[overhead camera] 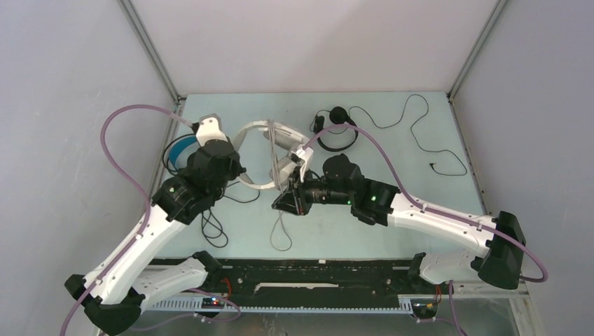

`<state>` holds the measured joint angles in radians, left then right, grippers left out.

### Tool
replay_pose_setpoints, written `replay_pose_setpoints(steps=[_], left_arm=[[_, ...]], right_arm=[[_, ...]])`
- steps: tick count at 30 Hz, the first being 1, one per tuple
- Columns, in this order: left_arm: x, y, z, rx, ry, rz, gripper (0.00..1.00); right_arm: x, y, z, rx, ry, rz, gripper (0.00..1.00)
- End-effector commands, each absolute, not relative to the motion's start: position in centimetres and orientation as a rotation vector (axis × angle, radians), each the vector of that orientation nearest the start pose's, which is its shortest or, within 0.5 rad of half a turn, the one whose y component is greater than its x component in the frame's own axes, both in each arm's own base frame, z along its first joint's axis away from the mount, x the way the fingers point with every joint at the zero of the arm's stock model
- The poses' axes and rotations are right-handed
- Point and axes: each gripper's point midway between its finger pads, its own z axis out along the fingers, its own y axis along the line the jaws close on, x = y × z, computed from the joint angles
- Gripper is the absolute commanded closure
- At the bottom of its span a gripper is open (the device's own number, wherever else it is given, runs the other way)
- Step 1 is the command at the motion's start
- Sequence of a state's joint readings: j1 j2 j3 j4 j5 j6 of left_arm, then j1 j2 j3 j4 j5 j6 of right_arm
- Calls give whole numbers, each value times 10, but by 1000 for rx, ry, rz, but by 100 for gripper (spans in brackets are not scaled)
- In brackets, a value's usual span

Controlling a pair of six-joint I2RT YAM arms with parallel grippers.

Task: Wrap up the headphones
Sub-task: Wrap the headphones cable around the headphones.

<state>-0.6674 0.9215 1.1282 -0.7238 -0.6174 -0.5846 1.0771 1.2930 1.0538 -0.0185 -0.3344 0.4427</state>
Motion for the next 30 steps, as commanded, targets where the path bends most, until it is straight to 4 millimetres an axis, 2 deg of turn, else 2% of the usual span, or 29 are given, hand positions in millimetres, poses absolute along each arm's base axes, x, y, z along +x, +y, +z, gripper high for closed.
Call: replay_pose_setpoints(steps=[1, 5, 10, 16, 21, 24, 30], left_arm=[[264, -101, 370, -444, 1760, -368, 100], [258, -99, 381, -455, 1734, -408, 100], [251, -95, 395, -454, 1709, -433, 100], [246, -91, 408, -453, 1690, -446, 100], [245, -88, 409, -458, 1690, -432, 100], [243, -89, 414, -464, 1679, -458, 100], [239, -95, 425, -444, 1678, -509, 100]], right_arm=[[139, 413, 288, -886, 1742, 1227, 82], [138, 426, 282, -891, 1716, 1192, 80], [126, 437, 268, -974, 1614, 1091, 72], [129, 436, 253, -925, 1491, 1032, 69], [126, 432, 248, -916, 1433, 1041, 66], [125, 432, 239, -933, 1399, 1032, 63], [114, 438, 221, -1023, 1284, 1056, 50]])
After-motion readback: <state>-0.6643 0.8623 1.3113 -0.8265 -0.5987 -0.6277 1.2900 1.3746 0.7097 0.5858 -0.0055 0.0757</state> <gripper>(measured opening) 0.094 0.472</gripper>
